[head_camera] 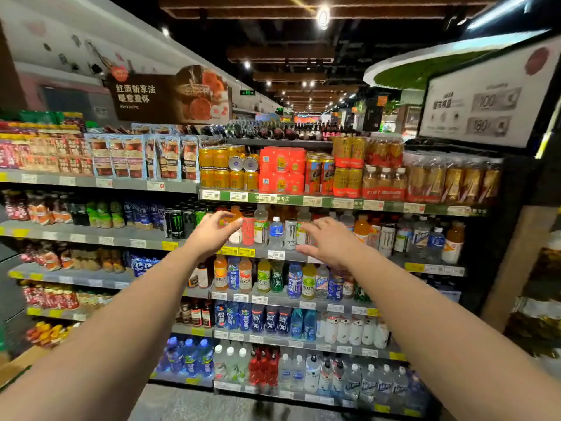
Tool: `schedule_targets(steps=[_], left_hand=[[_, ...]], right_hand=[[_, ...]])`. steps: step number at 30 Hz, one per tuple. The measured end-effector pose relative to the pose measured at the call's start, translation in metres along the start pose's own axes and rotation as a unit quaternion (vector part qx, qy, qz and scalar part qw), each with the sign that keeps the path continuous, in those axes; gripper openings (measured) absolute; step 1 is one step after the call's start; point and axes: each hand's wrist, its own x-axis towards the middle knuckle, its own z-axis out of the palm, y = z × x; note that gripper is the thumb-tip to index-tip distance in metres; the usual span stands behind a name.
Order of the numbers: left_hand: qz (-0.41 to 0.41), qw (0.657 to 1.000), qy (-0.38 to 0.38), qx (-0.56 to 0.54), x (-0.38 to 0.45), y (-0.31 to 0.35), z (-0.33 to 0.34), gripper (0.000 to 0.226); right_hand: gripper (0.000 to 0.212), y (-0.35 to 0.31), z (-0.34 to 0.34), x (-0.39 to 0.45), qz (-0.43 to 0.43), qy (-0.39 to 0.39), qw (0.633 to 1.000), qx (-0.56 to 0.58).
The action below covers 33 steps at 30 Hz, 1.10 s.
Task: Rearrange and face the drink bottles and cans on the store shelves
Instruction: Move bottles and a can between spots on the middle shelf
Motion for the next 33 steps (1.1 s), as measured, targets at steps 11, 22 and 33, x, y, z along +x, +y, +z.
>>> schedule_targets(steps=[11, 22, 33], left_hand=[[-0.013, 0.997, -0.056, -0.041, 0.058, -0.049, 0.006, 0.066], [-0.054, 0.992, -0.107, 0.034, 0.133, -0.111, 0.047, 0.065], [-0.075, 0.985, -0.121, 0.102, 0.211, -0.124, 0.072, 0.081]], right_hand=[[0.079, 0.001, 0.021, 0.083, 0.041, -0.043, 0.997, -0.055], [0.083, 0.041, 0.092, 0.186, 0.066, -0.090, 0.993, 0.024], [0.082, 0.026, 0.142, 0.316, 0.021, -0.087, 0.977, 0.192]])
